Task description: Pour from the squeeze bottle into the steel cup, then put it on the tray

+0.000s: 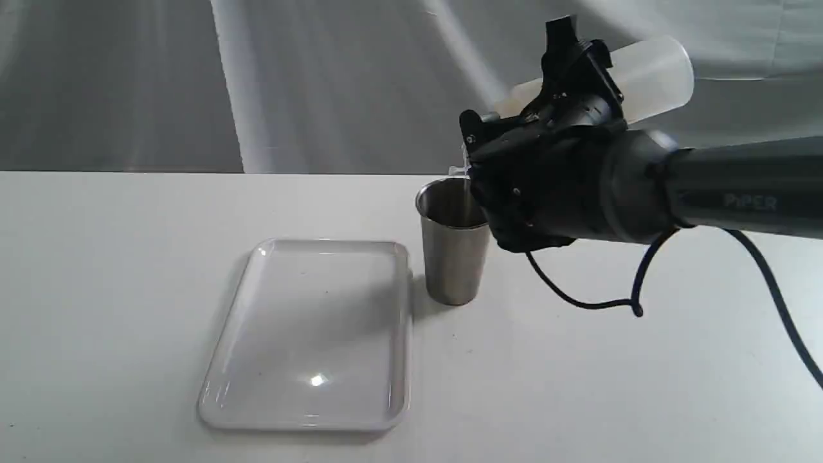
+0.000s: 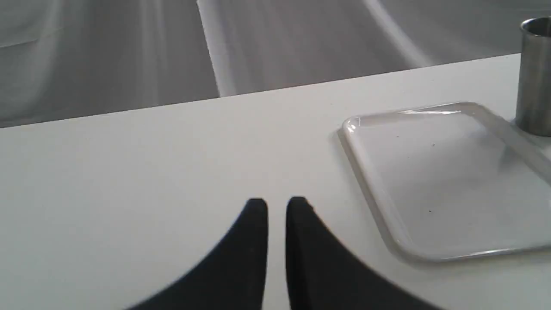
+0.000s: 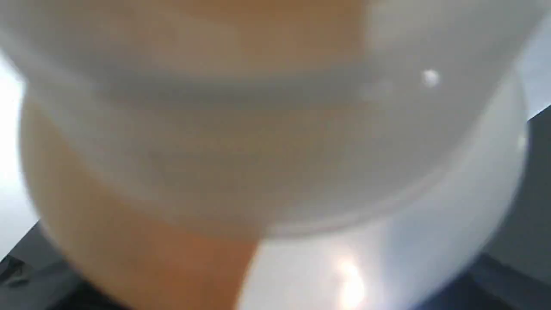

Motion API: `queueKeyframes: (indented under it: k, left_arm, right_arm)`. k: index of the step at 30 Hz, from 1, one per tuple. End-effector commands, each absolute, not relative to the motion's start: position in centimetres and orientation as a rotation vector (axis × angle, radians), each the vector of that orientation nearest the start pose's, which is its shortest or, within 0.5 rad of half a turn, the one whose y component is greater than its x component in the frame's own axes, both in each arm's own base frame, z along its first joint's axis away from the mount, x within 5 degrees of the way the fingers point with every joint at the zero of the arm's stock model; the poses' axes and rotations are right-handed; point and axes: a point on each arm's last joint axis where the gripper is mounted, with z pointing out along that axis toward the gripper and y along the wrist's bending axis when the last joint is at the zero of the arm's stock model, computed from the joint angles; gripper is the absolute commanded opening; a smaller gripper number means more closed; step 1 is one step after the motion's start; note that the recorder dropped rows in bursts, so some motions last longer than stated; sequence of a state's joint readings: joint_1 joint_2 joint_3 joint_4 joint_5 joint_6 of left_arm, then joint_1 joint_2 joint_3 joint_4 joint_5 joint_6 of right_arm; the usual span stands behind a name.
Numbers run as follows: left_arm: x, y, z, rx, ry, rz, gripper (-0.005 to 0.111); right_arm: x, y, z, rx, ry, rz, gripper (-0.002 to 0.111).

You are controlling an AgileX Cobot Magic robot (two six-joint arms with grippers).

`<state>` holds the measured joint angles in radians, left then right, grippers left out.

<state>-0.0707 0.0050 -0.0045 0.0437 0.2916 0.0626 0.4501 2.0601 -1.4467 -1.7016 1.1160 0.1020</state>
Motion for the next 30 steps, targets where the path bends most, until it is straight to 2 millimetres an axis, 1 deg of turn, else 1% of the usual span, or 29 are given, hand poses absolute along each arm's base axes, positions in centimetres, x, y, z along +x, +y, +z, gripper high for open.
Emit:
queueKeyframes:
  k: [1,14,30]
  left_arm:
    - [5.46,-0.29,18.74,0.147,1.762,0.032,0.008]
    - [5.46,-0.29,18.74,0.147,1.762,0.032,0.008]
    - [5.46,-0.29,18.74,0.147,1.762,0.032,0.008]
  right_arm:
    - [42.57,11.77,25.12,-1.332,1.610,-1.903,0.057]
    - [42.58,11.79,25.10,-1.407,1.583,-1.938,0.057]
    - [42.58,11.79,25.10,-1.432,1.573,-1.951,0.057]
